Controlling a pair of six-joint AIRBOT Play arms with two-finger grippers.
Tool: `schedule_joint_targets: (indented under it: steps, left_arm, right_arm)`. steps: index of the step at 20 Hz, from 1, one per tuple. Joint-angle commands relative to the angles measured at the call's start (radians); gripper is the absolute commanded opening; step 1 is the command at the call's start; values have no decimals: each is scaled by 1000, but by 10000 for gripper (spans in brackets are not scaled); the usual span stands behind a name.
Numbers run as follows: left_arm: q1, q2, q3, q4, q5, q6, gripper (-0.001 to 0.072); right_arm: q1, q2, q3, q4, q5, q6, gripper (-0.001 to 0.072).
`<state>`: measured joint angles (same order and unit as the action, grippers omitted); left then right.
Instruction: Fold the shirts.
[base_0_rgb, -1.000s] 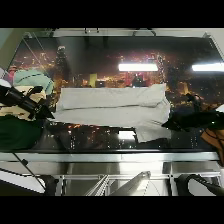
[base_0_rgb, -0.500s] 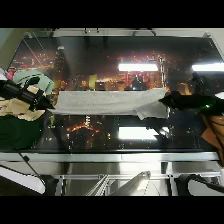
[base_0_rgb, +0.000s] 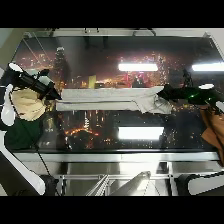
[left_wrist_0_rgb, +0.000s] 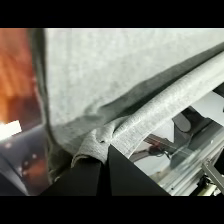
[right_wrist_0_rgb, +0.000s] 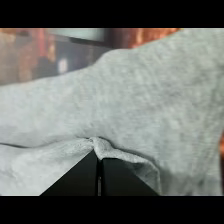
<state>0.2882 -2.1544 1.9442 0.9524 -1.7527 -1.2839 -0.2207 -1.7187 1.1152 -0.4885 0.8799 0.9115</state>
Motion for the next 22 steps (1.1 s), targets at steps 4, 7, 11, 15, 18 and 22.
schedule_joint_targets:
  steps: [4,7,11,15,18,22]
  left_arm:
    - [18,-24,35,-45,-13,-15,13]
    - [17,-24,35,-145,-24,-15,14]
    - [10,-24,35,-178,-20,-51,720]
    - [26,-22,38,-218,-18,-98,712]
    - [34,-13,74,-227,-18,-105,712]
    - [0,-11,128,-348,-11,-134,608]
  right_arm:
    - [-63,-13,44,-89,80,0,237]
    - [-109,19,91,-137,177,2,586]
    - [-122,17,93,-215,193,39,706]
    - [-69,-48,93,-215,216,81,706]
    - [-3,-79,93,-204,232,87,705]
    - [58,-82,97,-171,229,87,188]
